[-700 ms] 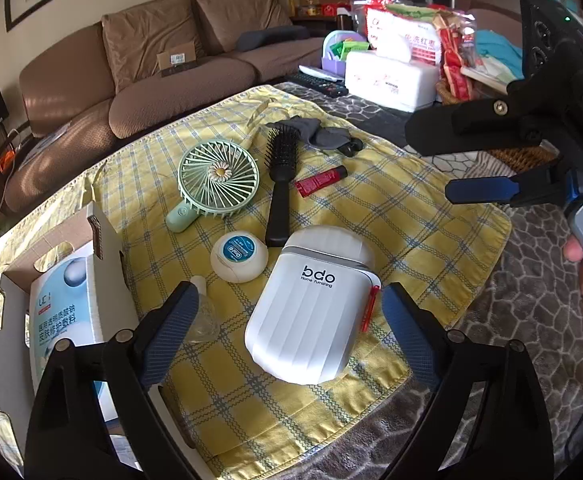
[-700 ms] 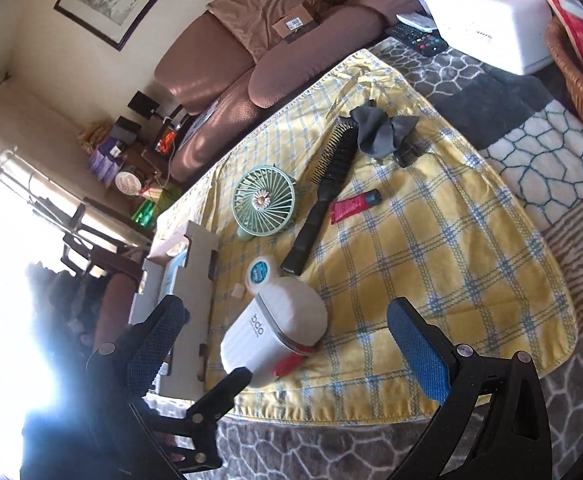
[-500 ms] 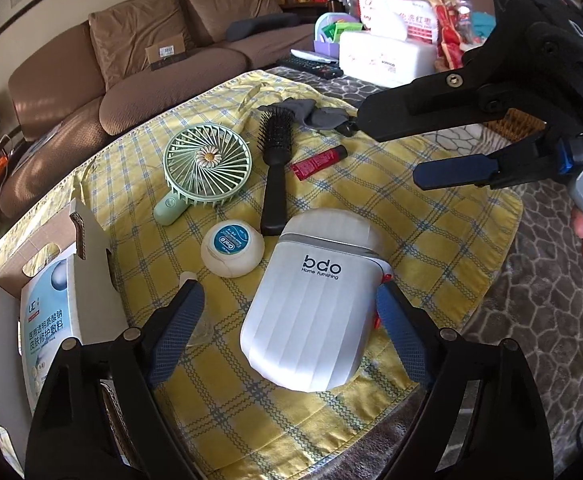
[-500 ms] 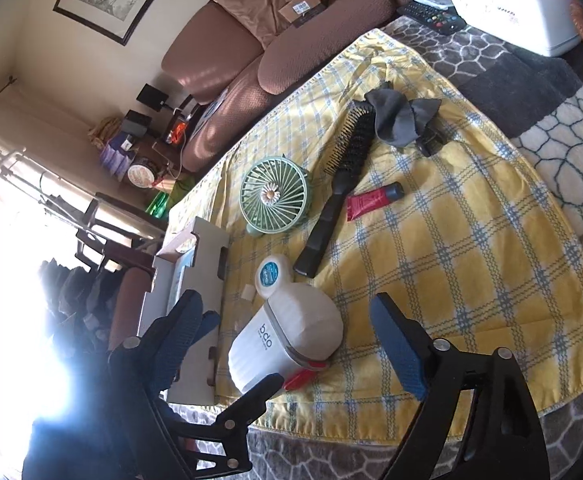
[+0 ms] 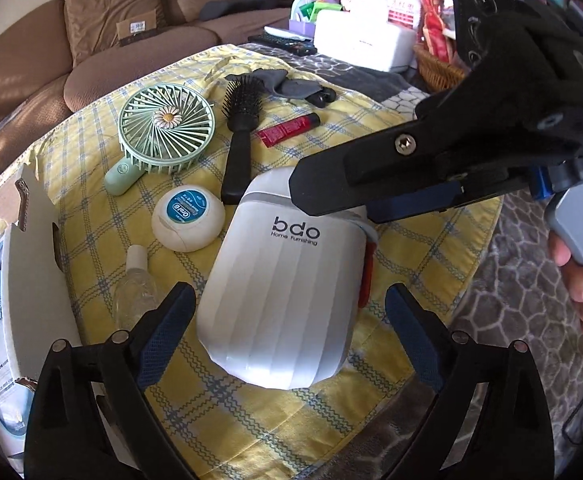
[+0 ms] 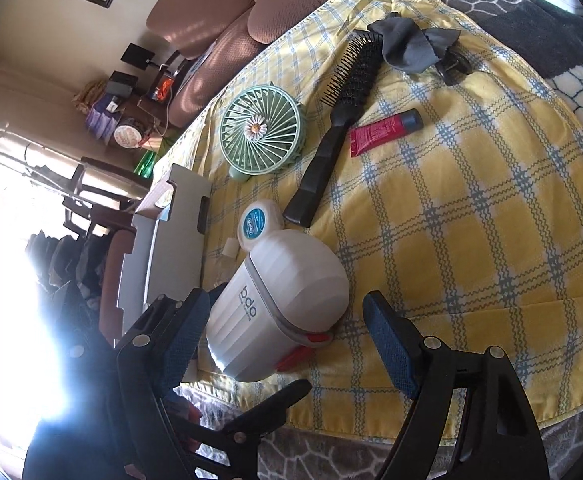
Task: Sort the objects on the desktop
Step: 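Close the left gripper around the white bdo humidifier and lift it, then carry the humidifier over the cardboard box and lower it inside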
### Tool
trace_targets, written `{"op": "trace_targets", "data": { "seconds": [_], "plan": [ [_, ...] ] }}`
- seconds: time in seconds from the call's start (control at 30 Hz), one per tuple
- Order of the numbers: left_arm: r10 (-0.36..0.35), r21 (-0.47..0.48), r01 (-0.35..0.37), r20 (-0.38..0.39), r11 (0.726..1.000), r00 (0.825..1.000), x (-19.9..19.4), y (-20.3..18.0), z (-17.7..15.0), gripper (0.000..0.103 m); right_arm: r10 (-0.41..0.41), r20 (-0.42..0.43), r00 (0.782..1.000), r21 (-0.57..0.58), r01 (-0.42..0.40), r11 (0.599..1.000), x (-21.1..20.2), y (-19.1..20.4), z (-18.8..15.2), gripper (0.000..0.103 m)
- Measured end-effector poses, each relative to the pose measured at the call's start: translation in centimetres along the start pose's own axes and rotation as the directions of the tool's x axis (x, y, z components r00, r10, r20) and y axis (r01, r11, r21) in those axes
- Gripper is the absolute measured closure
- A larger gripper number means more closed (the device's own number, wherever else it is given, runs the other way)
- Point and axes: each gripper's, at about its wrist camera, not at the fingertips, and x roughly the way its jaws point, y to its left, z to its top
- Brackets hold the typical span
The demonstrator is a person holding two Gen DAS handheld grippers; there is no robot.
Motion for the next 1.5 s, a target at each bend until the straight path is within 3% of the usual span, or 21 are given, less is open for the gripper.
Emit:
{"op": "trace_targets", "data": {
  "seconds": [0.07,0.4,0.67,0.8,0.93,1.1,1.3,1.5],
  "plan": [
    [0.007,-0.012,-0.008,-0.009,1.000,1.000,0.3,0.0,-0.2,0.029,-0.006,-0.017,1.000,-0.012,0.005,1.000,0.3,0.2,0.0,0.021],
    [-0.007,-0.075,0.011,0.060,0.997,0.998,-2.7,0.0,0.1,0.035,-0.025,-0.020,0.999,-0.106,0.023,0.994,0.0,2.0,-0.7,0.031],
    [-0.017,-0.148,0.044,0.175,0.988,0.984,-9.0,0.9,-0.1,0.035,0.014,0.067,0.998,-0.258,0.004,0.966,-3.3,7.8,-2.5,0.031],
    [-0.019,-0.132,0.045,0.197,0.990,0.980,-12.4,1.8,-0.6,0.036,0.037,0.088,0.995,-0.310,-0.008,0.951,-4.1,10.8,-3.8,0.031],
    [0.007,-0.111,0.012,0.174,0.994,0.985,-14.9,3.1,-0.9,0.036,0.069,0.053,0.996,-0.344,-0.047,0.938,-3.3,13.6,-4.6,0.031],
    [0.084,-0.152,-0.059,0.169,0.987,0.982,-18.2,4.7,-4.0,0.036,0.135,-0.001,0.991,-0.354,-0.127,0.927,-1.0,16.9,-6.2,0.031],
    [0.118,-0.247,-0.072,0.177,0.966,0.977,-21.1,8.2,-7.2,0.036,0.141,-0.078,0.987,-0.383,-0.160,0.910,2.5,21.4,-8.0,0.032],
    [0.163,-0.293,-0.100,0.197,0.951,0.967,-24.6,11.9,-8.8,0.036,0.162,-0.101,0.982,-0.407,-0.189,0.894,4.7,25.7,-8.5,0.034]
  ]
}}
